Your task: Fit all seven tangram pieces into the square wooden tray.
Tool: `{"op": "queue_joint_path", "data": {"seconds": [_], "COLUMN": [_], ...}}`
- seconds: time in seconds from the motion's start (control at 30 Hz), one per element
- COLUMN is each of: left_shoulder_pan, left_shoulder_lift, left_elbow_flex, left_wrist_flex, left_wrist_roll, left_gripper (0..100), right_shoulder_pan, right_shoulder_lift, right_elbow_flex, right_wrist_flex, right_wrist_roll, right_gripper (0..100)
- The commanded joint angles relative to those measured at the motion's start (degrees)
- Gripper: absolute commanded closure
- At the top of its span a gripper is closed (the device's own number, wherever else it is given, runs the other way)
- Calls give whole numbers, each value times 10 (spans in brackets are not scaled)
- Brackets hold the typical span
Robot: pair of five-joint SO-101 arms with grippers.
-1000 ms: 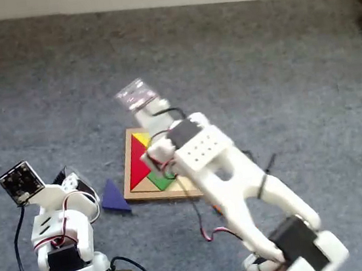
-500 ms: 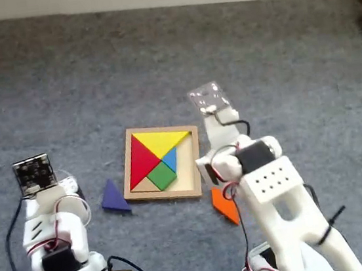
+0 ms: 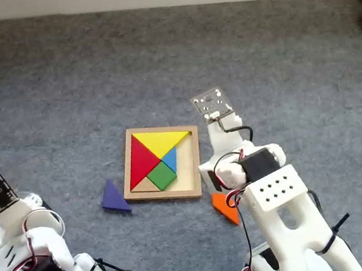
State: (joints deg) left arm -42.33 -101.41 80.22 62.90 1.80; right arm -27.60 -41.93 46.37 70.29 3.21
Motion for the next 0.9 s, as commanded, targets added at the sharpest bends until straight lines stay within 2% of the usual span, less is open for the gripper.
{"op": "queue_joint_path", "data": {"seconds": [0.0,0.13,0.33,0.57,0.87], "left_shoulder_pan": [-10,-9,-10,4,15], "left_shoulder_lift": [-28,-28,-28,-28,-28], "left_elbow_flex": [44,88,100,114,115], "left_wrist_flex": [-3,-4,0,-1,0], "left_wrist_roll": [-4,-5,-4,-5,-5], "left_gripper": [947,934,799,793,793], "right_shoulder_pan": [14,11,-41,-74,-76], "right_shoulder_lift": [-9,-9,-9,-8,-7], "right_elbow_flex": [-5,44,126,171,196], "right_wrist_flex": [38,51,-7,-67,-109], "right_wrist_roll": [0,5,52,56,80], "right_gripper": [886,788,782,779,779]}}
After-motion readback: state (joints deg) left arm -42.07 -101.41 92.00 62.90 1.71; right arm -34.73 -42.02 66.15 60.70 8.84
